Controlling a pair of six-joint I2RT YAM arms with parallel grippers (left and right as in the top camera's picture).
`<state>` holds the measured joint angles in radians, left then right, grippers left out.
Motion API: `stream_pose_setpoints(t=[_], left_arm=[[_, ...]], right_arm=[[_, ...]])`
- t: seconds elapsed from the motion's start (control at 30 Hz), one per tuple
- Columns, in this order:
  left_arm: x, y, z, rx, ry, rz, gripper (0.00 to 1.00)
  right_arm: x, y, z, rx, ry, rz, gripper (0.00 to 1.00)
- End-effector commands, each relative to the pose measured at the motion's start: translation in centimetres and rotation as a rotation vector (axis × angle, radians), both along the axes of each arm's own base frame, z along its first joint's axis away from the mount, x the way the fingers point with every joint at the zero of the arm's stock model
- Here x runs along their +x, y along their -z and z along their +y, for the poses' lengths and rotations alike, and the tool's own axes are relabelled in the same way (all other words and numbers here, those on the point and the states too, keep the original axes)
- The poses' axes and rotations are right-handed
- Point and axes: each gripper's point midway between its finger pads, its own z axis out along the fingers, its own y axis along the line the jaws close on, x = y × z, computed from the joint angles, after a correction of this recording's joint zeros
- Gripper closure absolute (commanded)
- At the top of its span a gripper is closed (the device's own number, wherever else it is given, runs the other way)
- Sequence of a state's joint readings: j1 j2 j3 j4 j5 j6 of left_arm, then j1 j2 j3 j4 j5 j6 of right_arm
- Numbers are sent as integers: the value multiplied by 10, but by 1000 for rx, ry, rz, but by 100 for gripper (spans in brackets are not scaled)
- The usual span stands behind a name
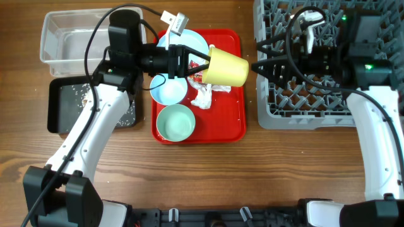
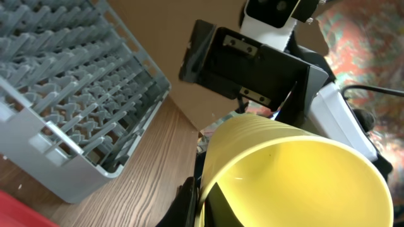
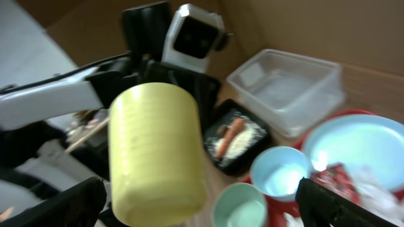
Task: Sort waste into correct bins and load items into the dishwasher rack
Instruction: 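Carry the yellow cup with right gripper and lower it into the grey rack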
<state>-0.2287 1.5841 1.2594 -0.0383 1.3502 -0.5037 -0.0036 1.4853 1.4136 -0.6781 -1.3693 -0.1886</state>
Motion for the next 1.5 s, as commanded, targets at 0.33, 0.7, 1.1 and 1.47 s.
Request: stream_pose_setpoints(t=[0.33,0.7,1.1,1.47], left_arm=[[3,-2,1,-3,-8,-16,96],[3,-2,1,-3,-8,-15,92],[12,6,1,27,-68,13,59],[54,78,29,319,-440,195,63]], right_arm=[[-19,15,50,-44,-99,88,12],[-20,19,56,-67,-92,98,40],[7,43,20,-203,147,193,41],[15,91,-110,-508,732,478,39]])
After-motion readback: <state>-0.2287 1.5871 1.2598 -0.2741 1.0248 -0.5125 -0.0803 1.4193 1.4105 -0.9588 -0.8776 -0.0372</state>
